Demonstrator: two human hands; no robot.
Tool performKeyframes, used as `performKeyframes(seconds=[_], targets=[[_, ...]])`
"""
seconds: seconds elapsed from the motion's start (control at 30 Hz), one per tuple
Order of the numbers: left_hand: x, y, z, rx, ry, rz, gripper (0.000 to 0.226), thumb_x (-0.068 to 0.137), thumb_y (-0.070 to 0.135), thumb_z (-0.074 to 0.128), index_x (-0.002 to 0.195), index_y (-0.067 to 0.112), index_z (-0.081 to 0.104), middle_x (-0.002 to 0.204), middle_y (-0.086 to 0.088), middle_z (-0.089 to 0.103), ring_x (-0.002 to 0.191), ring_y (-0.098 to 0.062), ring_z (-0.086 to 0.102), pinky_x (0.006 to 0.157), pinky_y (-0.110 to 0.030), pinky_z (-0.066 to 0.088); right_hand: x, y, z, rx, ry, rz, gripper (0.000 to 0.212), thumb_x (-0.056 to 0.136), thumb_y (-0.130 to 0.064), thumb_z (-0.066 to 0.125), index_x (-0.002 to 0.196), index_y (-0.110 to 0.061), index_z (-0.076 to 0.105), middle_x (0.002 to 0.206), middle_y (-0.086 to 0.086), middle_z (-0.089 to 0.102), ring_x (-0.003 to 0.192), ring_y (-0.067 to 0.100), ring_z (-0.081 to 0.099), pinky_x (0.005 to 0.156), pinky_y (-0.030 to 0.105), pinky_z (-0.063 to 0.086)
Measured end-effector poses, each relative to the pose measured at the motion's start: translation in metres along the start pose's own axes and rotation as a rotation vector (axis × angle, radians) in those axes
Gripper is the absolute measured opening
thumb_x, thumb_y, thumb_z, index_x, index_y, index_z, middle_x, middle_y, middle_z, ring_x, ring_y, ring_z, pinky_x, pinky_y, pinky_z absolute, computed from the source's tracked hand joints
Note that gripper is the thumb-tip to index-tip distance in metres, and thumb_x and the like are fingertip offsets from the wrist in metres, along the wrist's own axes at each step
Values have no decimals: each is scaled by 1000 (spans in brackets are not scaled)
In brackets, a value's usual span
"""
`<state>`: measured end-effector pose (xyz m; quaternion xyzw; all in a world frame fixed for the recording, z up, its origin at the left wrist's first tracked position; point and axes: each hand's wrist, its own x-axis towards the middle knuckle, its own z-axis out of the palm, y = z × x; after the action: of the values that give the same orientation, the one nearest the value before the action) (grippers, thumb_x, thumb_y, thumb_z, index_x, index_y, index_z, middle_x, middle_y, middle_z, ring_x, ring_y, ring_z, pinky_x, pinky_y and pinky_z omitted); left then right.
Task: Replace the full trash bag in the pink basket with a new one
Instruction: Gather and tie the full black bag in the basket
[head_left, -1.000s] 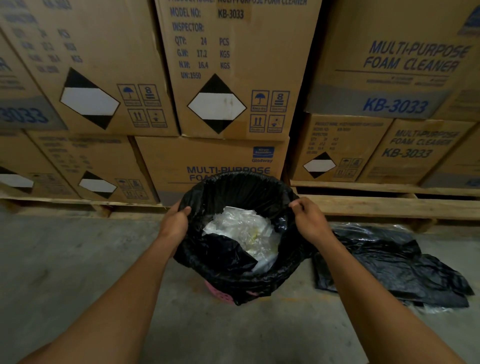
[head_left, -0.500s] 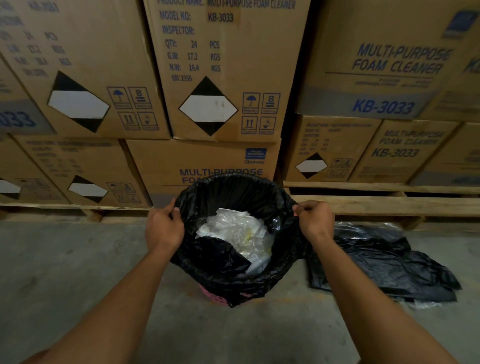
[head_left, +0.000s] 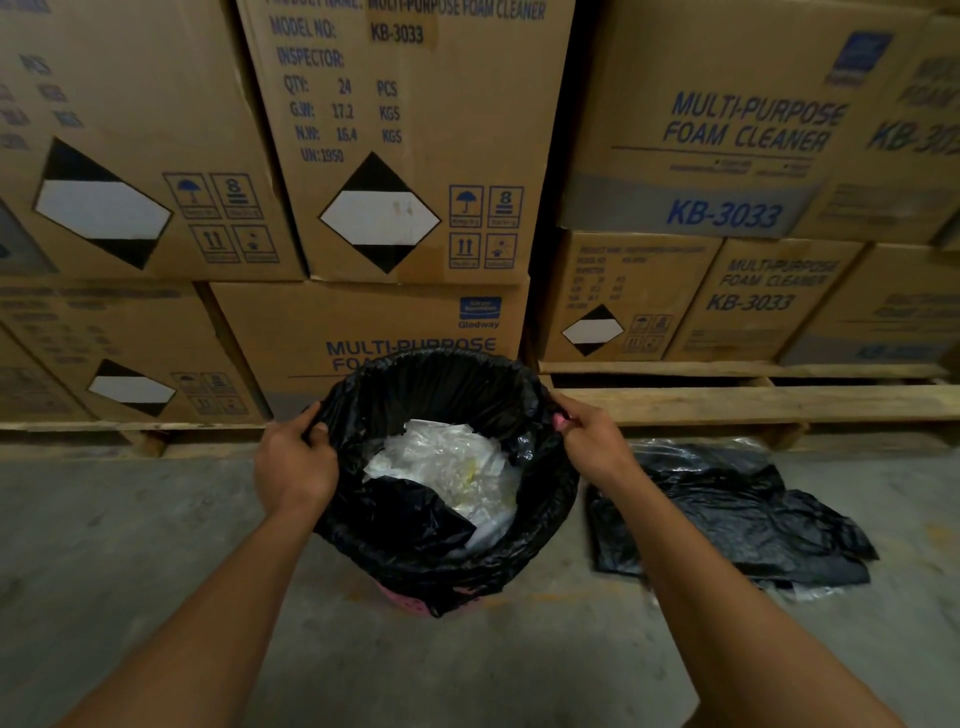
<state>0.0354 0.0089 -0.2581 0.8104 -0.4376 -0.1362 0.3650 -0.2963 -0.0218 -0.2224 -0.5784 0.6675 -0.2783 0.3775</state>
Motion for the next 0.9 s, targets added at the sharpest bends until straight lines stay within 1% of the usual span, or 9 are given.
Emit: performKeyframes(seconds=[0.07, 0.13, 0.27, 0.4, 0.53, 0.6, 0.7, 0.8, 0.9], targets=[[-2, 3, -3, -46, -13, -27, 37, 100, 28, 48, 134, 23, 62, 118, -19, 66, 95, -38, 63, 85, -47, 54, -1, -4, -3, 32, -6, 87, 48, 103, -20, 49, 151, -19, 42, 143, 8, 56, 135, 29, 49, 111, 42, 42], [0, 6, -7, -102, -44, -110, 38, 102, 25, 45, 136, 18, 59, 131, -20, 62, 114, -41, 58, 97, -48, 48, -2, -7, -8, 7, -30, 155, 40, 104, -23, 50, 142, -11, 52, 130, 10, 63, 125, 30, 55, 105, 42, 46], [4, 9, -22, -124, -121, -196, 37, 98, 22, 52, 133, 14, 61, 138, -17, 59, 127, -40, 51, 106, -43, 40, -10, -7, -19, 28, -94, 187, 24, 103, -15, 46, 103, -11, 70, 97, 10, 69, 87, 22, 60, 72, 32, 45], [6, 14, -29, -101, -162, -175, 34, 96, 23, 58, 128, 15, 67, 131, -15, 65, 121, -38, 57, 102, -43, 44, -15, 2, -26, 211, -199, 269, 43, 102, -4, 39, 126, -33, 60, 77, -6, 68, 74, 14, 59, 72, 34, 41], [4, 15, -32, -98, -180, -163, 34, 95, 22, 60, 127, 15, 67, 129, -13, 67, 121, -37, 58, 102, -43, 45, -15, 5, -26, 147, -175, 253, 50, 95, 3, 46, 131, -26, 62, 110, 8, 71, 104, 29, 65, 76, 33, 48], [1, 17, -33, -95, -178, -173, 33, 94, 21, 62, 126, 14, 68, 126, -13, 68, 119, -36, 59, 99, -42, 46, -15, 4, -27, 179, -80, 240, 39, 96, 6, 49, 125, -11, 67, 111, 11, 71, 102, 26, 67, 74, 28, 53], [-1, 21, -36, -102, -98, -218, 31, 89, 23, 70, 118, 13, 71, 118, -15, 71, 111, -36, 63, 93, -41, 49, -15, 2, -32, 120, 73, 185, 28, 99, 4, 50, 120, -1, 68, 107, 10, 65, 106, 25, 61, 93, 31, 51], [-4, 25, -39, -83, -14, -273, 30, 84, 25, 76, 111, 13, 73, 112, -15, 73, 105, -36, 65, 88, -42, 51, -17, -4, -38, -24, 104, 124, 34, 100, 0, 49, 130, -9, 63, 105, 10, 63, 97, 19, 58, 71, 25, 47], [-6, 33, -43, -52, 21, -306, 24, 85, 28, 75, 105, 14, 74, 109, -12, 73, 101, -36, 66, 80, -39, 50, -18, -12, -43, -16, 131, 78, 34, 100, 2, 47, 127, -14, 61, 95, 7, 65, 93, 20, 67, 63, 23, 47]])
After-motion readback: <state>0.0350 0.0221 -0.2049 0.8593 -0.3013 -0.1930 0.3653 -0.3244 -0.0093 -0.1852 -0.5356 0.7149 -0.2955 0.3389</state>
